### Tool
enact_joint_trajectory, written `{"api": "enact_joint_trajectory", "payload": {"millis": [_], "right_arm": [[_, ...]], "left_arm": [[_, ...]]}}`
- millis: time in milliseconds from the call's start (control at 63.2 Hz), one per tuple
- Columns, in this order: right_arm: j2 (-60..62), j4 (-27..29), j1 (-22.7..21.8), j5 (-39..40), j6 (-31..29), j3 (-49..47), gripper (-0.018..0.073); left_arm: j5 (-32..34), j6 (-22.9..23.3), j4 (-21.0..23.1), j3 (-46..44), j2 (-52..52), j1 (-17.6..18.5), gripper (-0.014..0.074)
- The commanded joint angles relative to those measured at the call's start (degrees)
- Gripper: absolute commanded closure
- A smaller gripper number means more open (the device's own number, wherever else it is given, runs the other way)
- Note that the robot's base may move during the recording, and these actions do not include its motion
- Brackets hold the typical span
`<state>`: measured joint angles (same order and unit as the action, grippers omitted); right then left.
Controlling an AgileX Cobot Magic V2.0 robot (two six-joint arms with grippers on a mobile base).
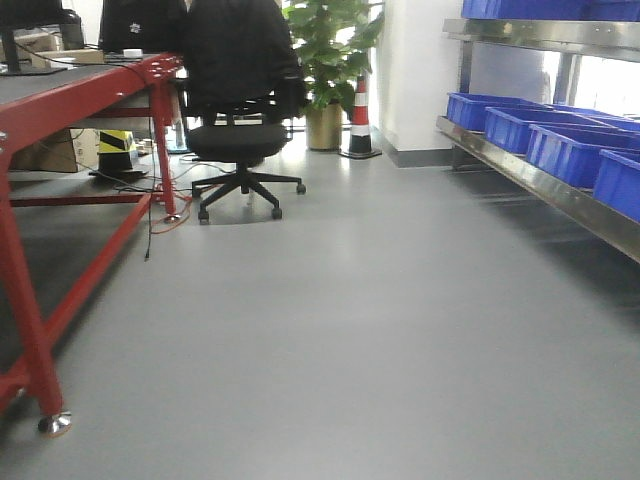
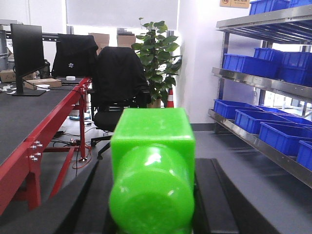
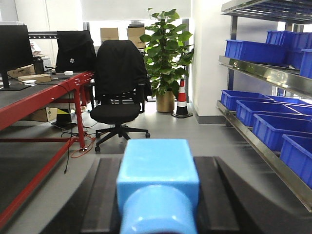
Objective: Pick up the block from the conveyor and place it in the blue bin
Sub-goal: 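Drive toward the metal shelving with blue bins, blocks held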
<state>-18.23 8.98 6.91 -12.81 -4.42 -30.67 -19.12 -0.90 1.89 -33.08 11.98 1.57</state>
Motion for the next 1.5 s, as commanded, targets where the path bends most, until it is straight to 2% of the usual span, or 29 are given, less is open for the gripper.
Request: {"api": "enact_joint_trajectory", "payload": {"millis": [0,1487], "right_arm": [[0.23,-0.68,-0.06,0.87,-0.19,0.06,0.0721],[0.23,-0.68,-0.06,0.87,-0.19,0.06,0.0721]], "left_arm": [[1.12,-0.08,0.45,-0.23,-0.08,0.28,0.0708],[1.35,-0.08,0.45,-0.23,-0.08,0.28,0.0708]]}}
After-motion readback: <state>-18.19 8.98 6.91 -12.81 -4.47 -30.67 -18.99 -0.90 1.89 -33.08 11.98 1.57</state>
